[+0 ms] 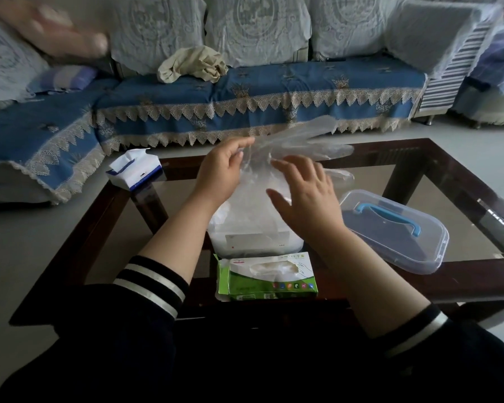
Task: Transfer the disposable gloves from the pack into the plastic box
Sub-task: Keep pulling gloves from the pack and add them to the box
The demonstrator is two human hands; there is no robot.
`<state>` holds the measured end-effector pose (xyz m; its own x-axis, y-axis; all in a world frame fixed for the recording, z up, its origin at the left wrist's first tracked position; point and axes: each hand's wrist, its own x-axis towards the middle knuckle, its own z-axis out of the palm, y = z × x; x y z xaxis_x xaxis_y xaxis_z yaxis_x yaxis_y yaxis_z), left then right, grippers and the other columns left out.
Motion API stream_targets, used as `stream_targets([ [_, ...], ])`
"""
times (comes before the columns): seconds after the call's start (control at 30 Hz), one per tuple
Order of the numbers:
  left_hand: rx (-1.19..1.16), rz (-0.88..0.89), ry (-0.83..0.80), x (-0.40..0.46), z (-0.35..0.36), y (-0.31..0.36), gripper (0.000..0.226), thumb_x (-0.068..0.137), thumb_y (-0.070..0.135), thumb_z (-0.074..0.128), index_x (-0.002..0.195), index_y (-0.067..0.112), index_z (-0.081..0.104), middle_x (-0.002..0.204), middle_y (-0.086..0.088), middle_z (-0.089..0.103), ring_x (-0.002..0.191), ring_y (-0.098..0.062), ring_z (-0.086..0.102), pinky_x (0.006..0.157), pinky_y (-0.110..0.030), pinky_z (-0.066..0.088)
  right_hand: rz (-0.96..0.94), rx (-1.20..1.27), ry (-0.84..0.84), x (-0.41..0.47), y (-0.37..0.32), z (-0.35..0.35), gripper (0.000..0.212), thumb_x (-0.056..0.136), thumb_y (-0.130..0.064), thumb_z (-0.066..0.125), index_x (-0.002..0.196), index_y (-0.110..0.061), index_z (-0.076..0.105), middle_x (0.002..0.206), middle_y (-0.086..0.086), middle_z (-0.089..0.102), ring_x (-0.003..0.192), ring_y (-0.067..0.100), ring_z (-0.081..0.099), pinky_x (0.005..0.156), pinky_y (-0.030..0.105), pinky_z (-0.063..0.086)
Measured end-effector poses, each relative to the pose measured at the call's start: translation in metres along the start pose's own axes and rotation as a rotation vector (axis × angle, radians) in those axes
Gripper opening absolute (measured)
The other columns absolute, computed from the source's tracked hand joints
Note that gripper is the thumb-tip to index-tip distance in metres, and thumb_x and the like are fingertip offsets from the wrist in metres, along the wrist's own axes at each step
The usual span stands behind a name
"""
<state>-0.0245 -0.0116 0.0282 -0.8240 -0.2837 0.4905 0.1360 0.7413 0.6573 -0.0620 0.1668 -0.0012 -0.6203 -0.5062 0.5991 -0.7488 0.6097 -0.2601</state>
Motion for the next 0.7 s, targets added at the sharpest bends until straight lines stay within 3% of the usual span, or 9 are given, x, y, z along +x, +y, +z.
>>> stream_targets([
  [0.07,0.133,-0.072,-0.056,0.002,-0.001,-0.018,0.035,0.101,0.008,0.044,0.134,0.013,0.055,0.137,-0.005,0.056,0.115,-0.016,0.058,0.089,-0.022,0.048,0.056,-0.018,-0.242,0.008,0.007,0.006,0.067,0.090,-0.053,0.054,0.147,-0.028,0.030,0.148,0.005,0.032,0.132,0.028,0.035,0.106,0.043,0.035],
  [0.13,0.241,-0.150,-0.136,0.002,-0.001,-0.031,0.034,0.102,0.021,0.047,0.134,0.013,0.055,0.136,-0.004,0.055,0.121,-0.021,0.055,0.090,-0.025,0.043,0.094,-0.012,-0.402,0.020,0.012,0.012,0.076,0.087,-0.059,0.054,0.149,-0.031,0.021,0.151,0.006,0.026,0.135,0.030,0.033,0.107,0.045,0.035],
  [0.23,0.357,-0.247,-0.307,0.005,0.004,-0.044,0.055,0.092,0.047,0.058,0.135,0.014,0.052,0.138,-0.003,0.050,0.121,-0.023,0.052,0.089,-0.030,0.042,0.091,-0.028,-0.605,0.038,0.011,0.026,0.083,0.082,-0.060,0.060,0.149,-0.025,0.023,0.152,0.011,0.029,0.133,0.031,0.039,0.104,0.047,0.040],
  [0.4,0.686,-0.270,-0.643,0.010,0.013,-0.051,0.075,0.077,0.051,0.074,0.138,0.015,0.048,0.138,-0.006,0.045,0.116,-0.026,0.051,0.096,-0.041,0.046,0.137,-0.067,-0.889,0.061,0.009,0.059,0.089,0.076,-0.049,0.073,0.145,-0.013,0.030,0.143,0.011,0.044,0.125,0.029,0.048,0.105,0.042,0.041],
  [0.5,0.873,-0.237,-0.765,0.008,0.023,-0.055,0.070,0.079,0.049,0.074,0.134,0.012,0.051,0.134,-0.009,0.043,0.118,-0.030,0.047,0.096,-0.040,0.044,0.149,-0.125,-0.983,0.061,0.011,0.075,0.068,0.087,-0.033,0.067,0.142,-0.006,0.036,0.138,0.011,0.050,0.122,0.027,0.049,0.105,0.036,0.040],
  [0.6,0.969,-0.195,-0.777,0.003,0.032,-0.062,0.060,0.086,0.039,0.069,0.136,0.011,0.051,0.138,-0.010,0.039,0.126,-0.031,0.036,0.104,-0.042,0.040,0.157,-0.105,-1.035,0.054,0.011,0.080,0.048,0.095,-0.024,0.057,0.137,-0.004,0.044,0.135,0.012,0.050,0.122,0.026,0.048,0.107,0.034,0.037],
  [0.7,1.001,-0.130,-0.706,0.002,0.030,-0.067,0.058,0.085,0.044,0.069,0.135,0.018,0.054,0.138,-0.008,0.038,0.127,-0.031,0.032,0.106,-0.043,0.036,0.166,-0.091,-0.921,0.051,0.011,0.075,0.049,0.093,-0.030,0.060,0.132,-0.004,0.050,0.132,0.012,0.053,0.118,0.027,0.052,0.103,0.034,0.041],
])
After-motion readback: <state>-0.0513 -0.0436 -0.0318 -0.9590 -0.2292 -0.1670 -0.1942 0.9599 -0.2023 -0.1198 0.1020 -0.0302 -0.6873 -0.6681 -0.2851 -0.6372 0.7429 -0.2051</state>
